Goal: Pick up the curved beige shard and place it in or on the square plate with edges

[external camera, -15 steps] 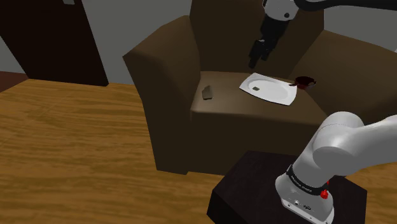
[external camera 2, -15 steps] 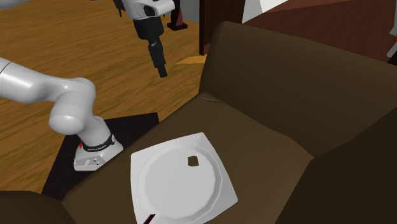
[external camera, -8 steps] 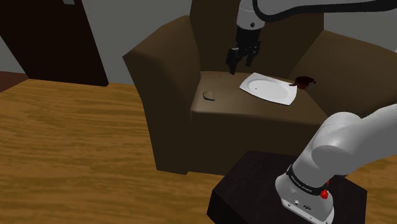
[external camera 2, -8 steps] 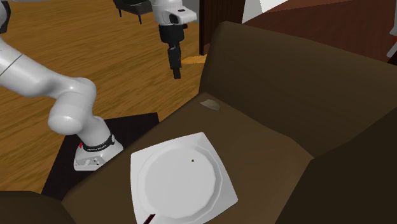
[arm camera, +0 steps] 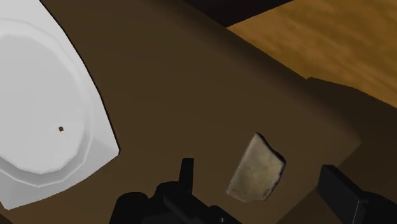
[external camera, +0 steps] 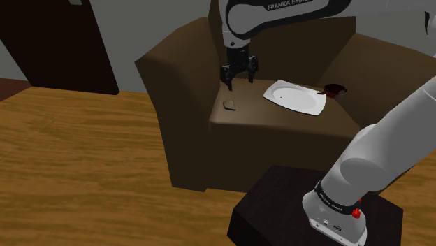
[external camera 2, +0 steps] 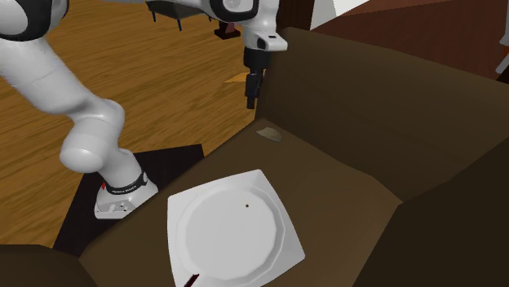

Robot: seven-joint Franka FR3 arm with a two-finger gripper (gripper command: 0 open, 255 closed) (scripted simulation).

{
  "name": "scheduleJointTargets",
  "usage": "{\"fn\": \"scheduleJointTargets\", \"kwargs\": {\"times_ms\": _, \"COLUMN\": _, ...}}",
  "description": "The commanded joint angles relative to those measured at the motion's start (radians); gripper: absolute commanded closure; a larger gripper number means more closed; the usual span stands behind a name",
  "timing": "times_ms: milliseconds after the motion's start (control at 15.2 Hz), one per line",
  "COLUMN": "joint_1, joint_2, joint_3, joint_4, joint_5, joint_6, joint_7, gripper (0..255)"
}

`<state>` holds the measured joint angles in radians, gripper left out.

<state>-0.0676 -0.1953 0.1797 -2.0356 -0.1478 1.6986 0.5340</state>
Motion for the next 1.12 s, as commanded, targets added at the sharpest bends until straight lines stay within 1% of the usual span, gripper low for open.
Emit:
{"fn": "scheduleJointTargets", "kwargs": {"times_ms": 0, "joint_1": -0.003, "joint_2": 0.108, "joint_3": 0.019, "joint_4": 0.072, "joint_5": -0.014, "joint_6": -0.018, "joint_7": 0.090, "gripper": 0}}
{"fn": "scheduleJointTargets", "kwargs": {"times_ms": 330, "joint_1": 0.004, "joint_2": 0.369, "joint_3": 0.023, "joint_4": 0.279, "joint_5": -0.046, "joint_6": -0.087, "joint_7": 0.267, "gripper": 0}}
{"fn": "scheduleJointTargets", "kwargs": {"times_ms": 396, "joint_1": 0.006, "joint_2": 0.381, "joint_3": 0.021, "joint_4": 0.290, "joint_5": -0.047, "joint_6": -0.090, "joint_7": 0.274, "gripper": 0}}
{"fn": "scheduleJointTargets", "kwargs": {"times_ms": 858, "joint_1": -0.004, "joint_2": 0.366, "joint_3": 0.013, "joint_4": 0.173, "joint_5": -0.050, "joint_6": 0.013, "joint_7": 0.277, "gripper": 0}}
{"fn": "scheduleJointTargets", "kwargs": {"times_ms": 1056, "joint_1": -0.004, "joint_2": 0.366, "joint_3": 0.013, "joint_4": 0.173, "joint_5": -0.050, "joint_6": 0.013, "joint_7": 0.277, "gripper": 0}}
